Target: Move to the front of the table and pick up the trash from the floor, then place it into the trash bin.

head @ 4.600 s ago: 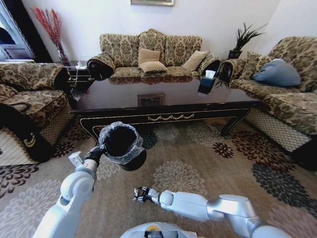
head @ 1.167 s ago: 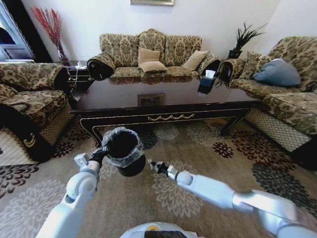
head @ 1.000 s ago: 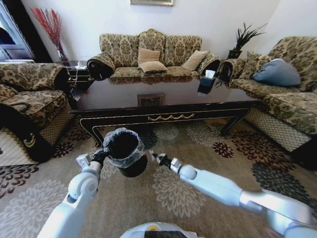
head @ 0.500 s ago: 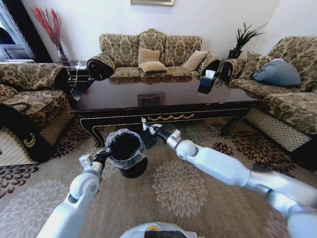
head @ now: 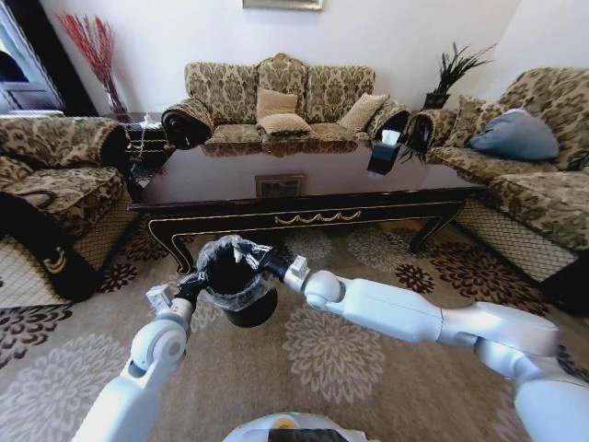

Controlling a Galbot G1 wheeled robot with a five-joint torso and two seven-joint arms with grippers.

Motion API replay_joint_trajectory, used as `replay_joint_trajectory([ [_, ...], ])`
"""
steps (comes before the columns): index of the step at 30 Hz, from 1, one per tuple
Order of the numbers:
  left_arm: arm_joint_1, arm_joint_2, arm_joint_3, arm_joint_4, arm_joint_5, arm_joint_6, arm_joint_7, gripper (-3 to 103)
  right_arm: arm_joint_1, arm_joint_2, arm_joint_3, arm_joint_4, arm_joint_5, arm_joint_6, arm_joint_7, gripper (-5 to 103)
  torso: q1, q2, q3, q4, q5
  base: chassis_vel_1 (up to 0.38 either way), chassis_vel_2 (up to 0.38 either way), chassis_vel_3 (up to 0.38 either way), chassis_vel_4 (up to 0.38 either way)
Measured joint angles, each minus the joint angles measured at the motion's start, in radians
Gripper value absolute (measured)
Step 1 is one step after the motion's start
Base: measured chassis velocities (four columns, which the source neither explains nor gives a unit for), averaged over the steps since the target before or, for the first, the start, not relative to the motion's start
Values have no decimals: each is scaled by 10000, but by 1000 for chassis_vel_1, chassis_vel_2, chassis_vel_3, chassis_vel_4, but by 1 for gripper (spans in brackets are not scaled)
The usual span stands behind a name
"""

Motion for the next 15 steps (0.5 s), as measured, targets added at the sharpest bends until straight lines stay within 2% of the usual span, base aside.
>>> replay_joint_trajectory([
  [1, -39, 20, 0, 28, -13, 1, 1, 4, 11, -61, 1, 47, -10, 1, -8, 27, 0, 0, 0, 0, 0, 0, 0, 0, 0],
  [2, -39, 20, 0, 28, -13, 1, 1, 4, 11, -61, 1, 47, -10, 1, -8, 27, 0, 0, 0, 0, 0, 0, 0, 0, 0],
  [6, -137, 45, 10, 175, -34, 1, 15, 4, 8, -281, 108, 297, -76, 7, -20, 48, 0, 0, -1, 0, 1, 0, 0, 0, 0],
  [8, -137, 38, 20, 215, -35, 1, 20, 4, -3, -323, 165, 346, -82, 8, -18, 48, 0, 0, -1, 0, 1, 0, 0, 0, 0],
  [9, -133, 24, 35, 270, -29, 0, 26, 4, -30, -369, 259, 400, -91, 8, -10, 54, 0, 0, 0, 0, 1, 0, 0, 0, 0],
  [12, 9, -56, 175, 684, 223, -122, 88, 4, -292, -581, 950, 647, -106, 3, 224, 70, -1, 0, -1, 1, 1, 0, 0, 0, 0],
  [14, 85, -79, 221, 838, 342, -185, 96, 4, -423, -661, 1249, 655, -106, -5, 300, 70, -1, 0, -1, 1, 1, 0, 0, 0, 0],
  [15, 161, -105, 244, 955, 446, -239, 99, 4, -575, -721, 1549, 645, -116, -12, 333, 76, -1, 0, -1, 1, 0, 0, 0, 0, 0],
])
